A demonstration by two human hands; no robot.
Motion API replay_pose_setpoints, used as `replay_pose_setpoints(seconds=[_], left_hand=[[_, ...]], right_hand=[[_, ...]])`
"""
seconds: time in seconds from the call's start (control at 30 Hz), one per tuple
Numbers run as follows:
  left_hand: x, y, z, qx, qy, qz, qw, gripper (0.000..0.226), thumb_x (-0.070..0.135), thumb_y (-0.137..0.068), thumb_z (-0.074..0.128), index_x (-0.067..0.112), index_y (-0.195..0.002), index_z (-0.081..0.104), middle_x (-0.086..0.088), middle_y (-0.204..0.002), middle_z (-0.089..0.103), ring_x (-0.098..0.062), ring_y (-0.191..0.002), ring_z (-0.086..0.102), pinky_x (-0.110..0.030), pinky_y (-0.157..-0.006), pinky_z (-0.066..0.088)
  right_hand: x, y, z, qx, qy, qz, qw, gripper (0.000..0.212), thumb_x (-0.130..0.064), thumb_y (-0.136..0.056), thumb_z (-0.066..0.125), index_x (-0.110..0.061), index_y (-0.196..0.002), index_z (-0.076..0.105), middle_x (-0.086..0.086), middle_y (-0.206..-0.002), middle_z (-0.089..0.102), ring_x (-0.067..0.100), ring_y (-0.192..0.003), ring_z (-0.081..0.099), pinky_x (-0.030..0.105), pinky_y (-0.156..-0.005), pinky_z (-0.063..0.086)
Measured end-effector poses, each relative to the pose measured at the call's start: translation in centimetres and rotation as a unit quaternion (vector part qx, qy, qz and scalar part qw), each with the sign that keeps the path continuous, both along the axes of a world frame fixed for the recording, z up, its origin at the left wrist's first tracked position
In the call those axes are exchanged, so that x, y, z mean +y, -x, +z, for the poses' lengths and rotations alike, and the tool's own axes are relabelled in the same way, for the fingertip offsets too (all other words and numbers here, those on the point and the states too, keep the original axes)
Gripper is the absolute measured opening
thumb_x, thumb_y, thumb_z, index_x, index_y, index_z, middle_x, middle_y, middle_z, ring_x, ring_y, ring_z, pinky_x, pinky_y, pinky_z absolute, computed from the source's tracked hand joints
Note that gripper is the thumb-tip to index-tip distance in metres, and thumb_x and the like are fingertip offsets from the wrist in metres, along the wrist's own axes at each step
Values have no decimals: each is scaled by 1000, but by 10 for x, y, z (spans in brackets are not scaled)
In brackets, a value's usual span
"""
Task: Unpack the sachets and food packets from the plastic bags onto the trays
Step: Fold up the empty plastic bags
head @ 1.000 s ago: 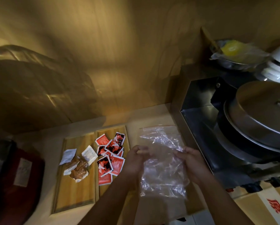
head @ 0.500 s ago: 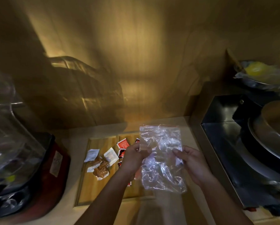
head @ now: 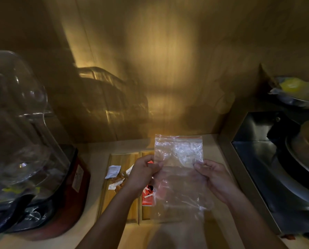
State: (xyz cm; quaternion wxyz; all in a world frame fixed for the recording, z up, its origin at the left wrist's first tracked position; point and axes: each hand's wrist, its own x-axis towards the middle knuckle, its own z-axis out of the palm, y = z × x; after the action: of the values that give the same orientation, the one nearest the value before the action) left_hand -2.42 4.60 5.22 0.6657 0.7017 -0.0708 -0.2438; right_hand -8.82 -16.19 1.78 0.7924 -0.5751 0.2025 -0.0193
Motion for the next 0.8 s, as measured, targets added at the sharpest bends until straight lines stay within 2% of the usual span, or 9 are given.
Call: replay_pose_setpoints(seconds=[0.1, 0.23, 0.33, 0.37, 0.47, 0.53, 0.63, 0.7, 0.8], left_hand=[[8, -1, -1, -3, 2, 5, 1000, 15, 3, -88, 56, 12, -77, 61, 6, -47, 62, -3, -39, 54, -15, -36, 37], [18, 0, 0, 1, 21, 1, 1000, 18, -3, -91, 49, 8, -91, 63, 1, -57, 65, -5, -48, 62, -15, -41, 44], [21, 0, 0, -13, 29, -5, 999, 26, -7, -90, 46, 12, -89, 65, 2, -60, 66, -7, -54, 66, -16, -45, 46], [21, -1, 0, -22, 30, 4, 999, 31, -9, -89, 46, 13, -83, 67, 0, -62, 66, -8, -56, 65, -16, -47, 47], [21, -2, -4, -56, 17, 34, 998, 52, -17, -83, 43, 18, -55, 69, 2, -60, 66, -14, -60, 60, -23, -53, 48], [19, -3, -5, -54, 20, 51, 997, 57, -19, -81, 40, 18, -47, 67, 4, -58, 66, -19, -63, 60, -26, -54, 48], [20, -3, -5, -28, 34, 65, 997, 36, -10, -87, 47, 17, -76, 69, -4, -76, 67, -23, -73, 62, -25, -49, 51], [22, -1, -6, 4, 35, 28, 999, 26, -2, -87, 53, 17, -104, 61, -11, -93, 66, -31, -85, 64, -34, -60, 54], [24, 0, -9, -1, -10, 17, 1000, 21, 0, -88, 52, 14, -99, 64, -19, -98, 67, -36, -90, 66, -39, -67, 55]], right_hand=[[2, 1, 2, -17, -17, 21, 999, 8, 3, -77, 62, 1, -85, 65, 10, -62, 71, 16, -52, 67, 22, -50, 56], [3, 2, 4, -33, -45, 49, 997, 31, 0, -63, 72, 4, -94, 65, 14, -66, 74, 17, -57, 70, 20, -55, 58], [5, 4, 5, -38, -54, 52, 996, 62, -23, -32, 94, -2, -86, 72, 16, -70, 74, 19, -62, 72, 21, -58, 59], [4, 3, 4, -45, -48, 50, 997, 61, -24, -26, 94, -4, -80, 74, 15, -69, 74, 20, -63, 71, 21, -58, 59], [5, 2, 9, -37, -2, 44, 998, 11, 4, -55, 73, 0, -65, 72, 13, -67, 72, 20, -59, 68, 20, -51, 56], [7, 1, 8, -28, 22, 28, 999, 37, 23, -72, 46, 0, -56, 70, 13, -63, 69, 18, -52, 64, 19, -45, 51], [11, 1, 9, -31, 45, 7, 998, 44, 21, -79, 41, -2, -59, 72, 9, -64, 71, 17, -56, 59, 18, -48, 46], [11, -1, 12, -28, 39, -11, 999, 34, 16, -80, 46, -4, -70, 71, 5, -68, 73, 15, -63, 64, 20, -53, 51], [13, 0, 15, -20, 34, 10, 999, 29, 7, -78, 58, -14, -94, 69, 8, -74, 73, 20, -63, 67, 30, -55, 54]])
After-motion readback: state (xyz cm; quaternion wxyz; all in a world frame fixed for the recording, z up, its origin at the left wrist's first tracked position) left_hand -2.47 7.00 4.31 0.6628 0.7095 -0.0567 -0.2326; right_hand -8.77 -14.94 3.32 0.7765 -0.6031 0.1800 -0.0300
